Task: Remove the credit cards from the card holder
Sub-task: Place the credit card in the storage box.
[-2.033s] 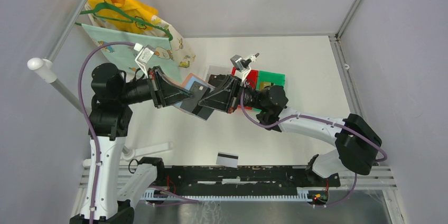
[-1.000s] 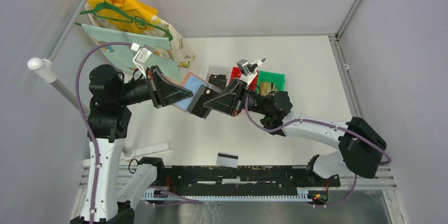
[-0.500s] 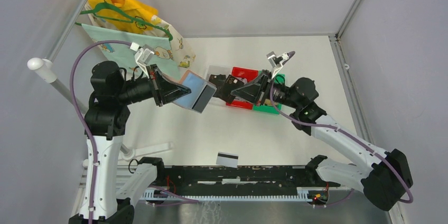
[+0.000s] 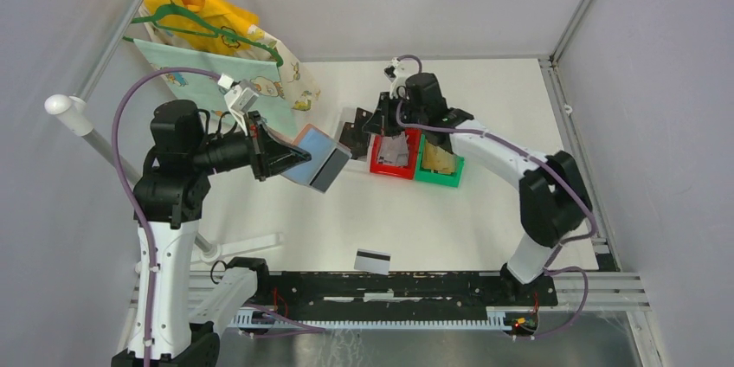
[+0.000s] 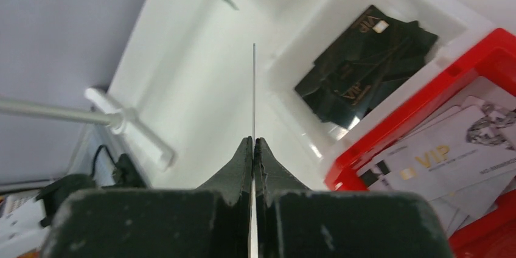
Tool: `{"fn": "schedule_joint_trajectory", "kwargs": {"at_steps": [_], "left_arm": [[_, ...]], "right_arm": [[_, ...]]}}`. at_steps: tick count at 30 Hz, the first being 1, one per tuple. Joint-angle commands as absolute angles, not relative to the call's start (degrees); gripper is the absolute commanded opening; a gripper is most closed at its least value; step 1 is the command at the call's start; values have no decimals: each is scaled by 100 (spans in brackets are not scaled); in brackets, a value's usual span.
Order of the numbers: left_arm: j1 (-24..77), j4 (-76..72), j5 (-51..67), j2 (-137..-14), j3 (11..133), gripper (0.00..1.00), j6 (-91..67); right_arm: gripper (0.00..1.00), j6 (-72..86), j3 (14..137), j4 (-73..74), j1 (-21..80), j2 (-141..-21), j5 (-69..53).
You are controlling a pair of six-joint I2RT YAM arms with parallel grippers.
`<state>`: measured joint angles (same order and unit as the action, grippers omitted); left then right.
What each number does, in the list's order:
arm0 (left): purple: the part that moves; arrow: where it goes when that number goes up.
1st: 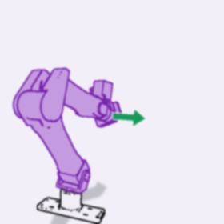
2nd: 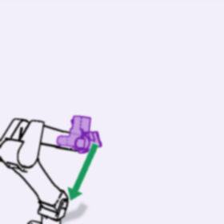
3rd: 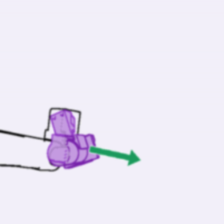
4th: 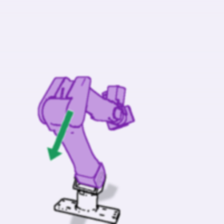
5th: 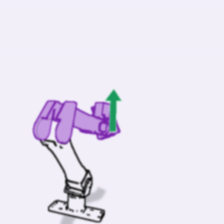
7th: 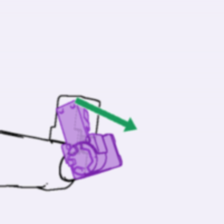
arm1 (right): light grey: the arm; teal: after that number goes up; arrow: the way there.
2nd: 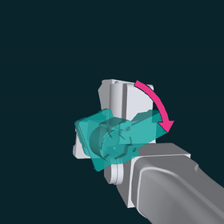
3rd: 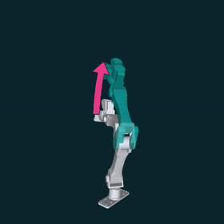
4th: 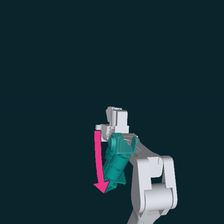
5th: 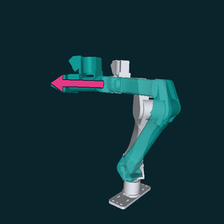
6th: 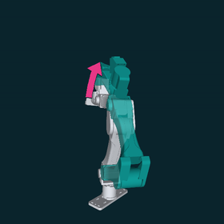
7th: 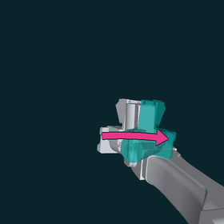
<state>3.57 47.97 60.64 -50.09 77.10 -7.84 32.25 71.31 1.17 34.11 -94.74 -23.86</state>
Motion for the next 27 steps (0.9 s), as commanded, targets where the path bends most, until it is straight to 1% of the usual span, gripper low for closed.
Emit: {"fn": "schedule_joint_trajectory", "kwargs": {"at_steps": [1, 7, 13, 22, 27], "left_arm": [[326, 4798, 6345, -4949, 7974, 2, -363], [330, 4790, 6372, -4970, 7967, 2, -339], [326, 4748, 6400, -4972, 7972, 2, -309], [326, 4737, 6398, -4873, 7956, 2, -244], [330, 4737, 6398, -4792, 7963, 2, -201]], "right_arm": [[0, 2916, 8058, 780, 3417, -10332, -1704], [0, 3146, 8903, 822, 3496, -11343, -1408], [0, 3303, 9675, 1073, 3713, -12033, -1173], [0, 3670, 9857, 1152, 3874, -12449, -656], [0, 3734, 9861, 979, 3890, -12594, -630]]}}
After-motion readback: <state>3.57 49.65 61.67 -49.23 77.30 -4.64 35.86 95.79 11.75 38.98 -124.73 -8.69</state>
